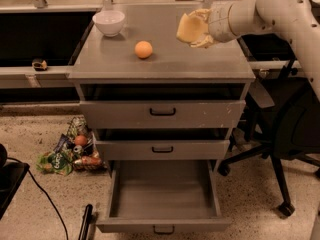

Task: Pick sponge from bottom drawer and place on counter

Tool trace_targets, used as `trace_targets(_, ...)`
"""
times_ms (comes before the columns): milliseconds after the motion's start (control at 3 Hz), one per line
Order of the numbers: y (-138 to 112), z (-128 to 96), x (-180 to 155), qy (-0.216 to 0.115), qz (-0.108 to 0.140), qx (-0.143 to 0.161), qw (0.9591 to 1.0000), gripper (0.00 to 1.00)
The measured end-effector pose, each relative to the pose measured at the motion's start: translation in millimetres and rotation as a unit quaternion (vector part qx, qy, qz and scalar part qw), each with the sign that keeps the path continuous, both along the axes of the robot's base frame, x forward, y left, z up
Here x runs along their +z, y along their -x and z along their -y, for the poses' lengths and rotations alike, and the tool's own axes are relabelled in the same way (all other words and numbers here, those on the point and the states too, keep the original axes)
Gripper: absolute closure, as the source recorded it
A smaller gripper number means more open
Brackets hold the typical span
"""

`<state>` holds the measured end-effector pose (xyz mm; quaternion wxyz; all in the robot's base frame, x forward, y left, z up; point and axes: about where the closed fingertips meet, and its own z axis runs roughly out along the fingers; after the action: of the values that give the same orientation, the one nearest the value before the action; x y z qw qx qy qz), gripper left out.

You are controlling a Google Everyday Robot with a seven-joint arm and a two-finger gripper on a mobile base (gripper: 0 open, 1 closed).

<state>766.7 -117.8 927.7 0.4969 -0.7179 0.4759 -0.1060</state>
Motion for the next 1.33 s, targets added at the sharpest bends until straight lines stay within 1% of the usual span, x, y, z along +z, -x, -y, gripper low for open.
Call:
trace_targets(333, -5, 10, -22, -0.028, -0.051, -0.04, 0.9975, 0.82)
trace_targets(667, -10, 23, -42, -0.046, -0.088, -0.075, 0.9922, 0.58)
trace_targets(1000, -12, 32, -57, -0.051, -0.111, -0.097, 0.9878, 0.35)
trace_targets(1333, -14, 37, -63, -0.052, -0.122, -0.106, 0.9854, 0.12)
